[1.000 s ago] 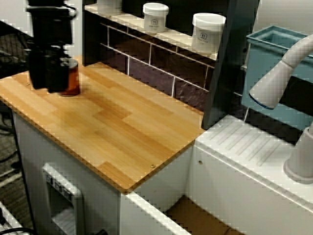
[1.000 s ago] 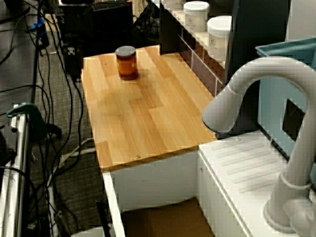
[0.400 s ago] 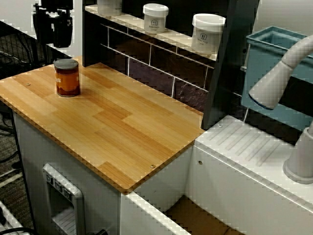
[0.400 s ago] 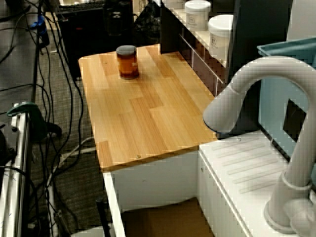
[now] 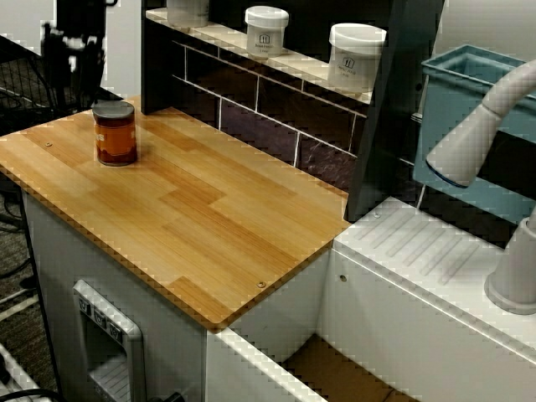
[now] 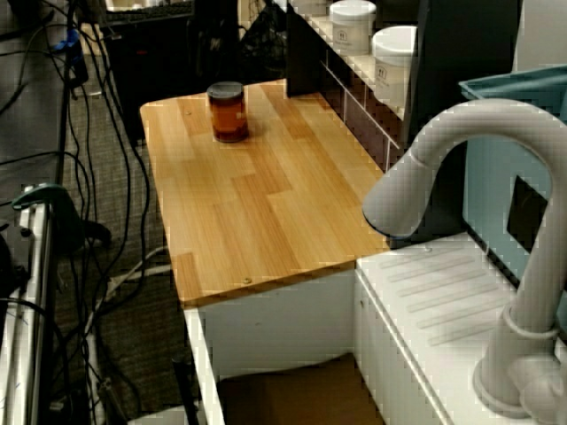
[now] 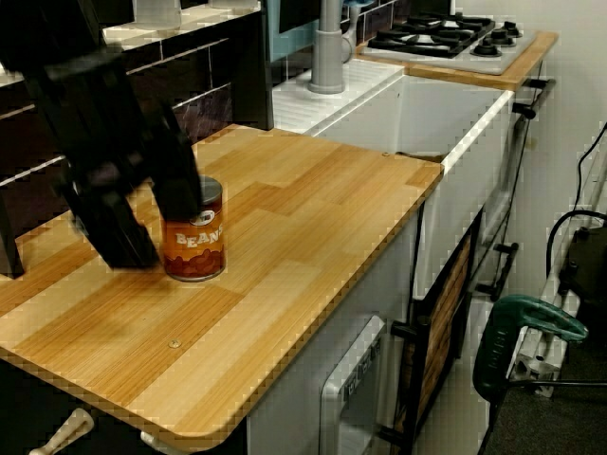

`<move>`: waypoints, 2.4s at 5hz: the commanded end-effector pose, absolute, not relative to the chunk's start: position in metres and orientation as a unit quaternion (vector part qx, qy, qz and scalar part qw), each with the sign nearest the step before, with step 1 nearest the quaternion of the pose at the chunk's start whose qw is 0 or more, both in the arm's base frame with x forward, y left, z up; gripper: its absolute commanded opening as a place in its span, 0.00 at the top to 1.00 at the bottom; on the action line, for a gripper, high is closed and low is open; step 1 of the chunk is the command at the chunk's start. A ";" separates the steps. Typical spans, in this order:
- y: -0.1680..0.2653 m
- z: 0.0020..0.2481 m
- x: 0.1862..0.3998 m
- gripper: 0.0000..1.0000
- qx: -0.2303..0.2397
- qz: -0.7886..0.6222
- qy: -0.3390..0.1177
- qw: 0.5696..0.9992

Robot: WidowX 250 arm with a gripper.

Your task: Push into sink

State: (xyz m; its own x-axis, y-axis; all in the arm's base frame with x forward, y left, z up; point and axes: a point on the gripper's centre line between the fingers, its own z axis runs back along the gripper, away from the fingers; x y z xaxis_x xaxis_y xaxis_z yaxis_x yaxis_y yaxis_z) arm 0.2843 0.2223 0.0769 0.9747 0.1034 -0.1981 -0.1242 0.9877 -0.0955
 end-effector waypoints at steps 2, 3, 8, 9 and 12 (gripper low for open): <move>0.242 0.086 0.277 0.00 -0.043 0.106 0.065 0.991; 0.248 0.091 0.291 0.00 -0.054 0.123 0.057 0.989; 0.130 0.080 0.308 0.00 -0.151 -0.012 0.116 0.982; 0.081 0.073 0.298 0.00 -0.156 -0.068 0.138 0.976; -0.064 0.056 0.268 0.00 -0.184 -0.144 0.185 0.955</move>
State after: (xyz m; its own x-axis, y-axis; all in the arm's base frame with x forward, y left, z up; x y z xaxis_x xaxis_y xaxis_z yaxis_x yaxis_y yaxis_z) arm 0.2794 -0.0660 0.0347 0.8767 -0.3419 -0.3383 0.1885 0.8913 -0.4124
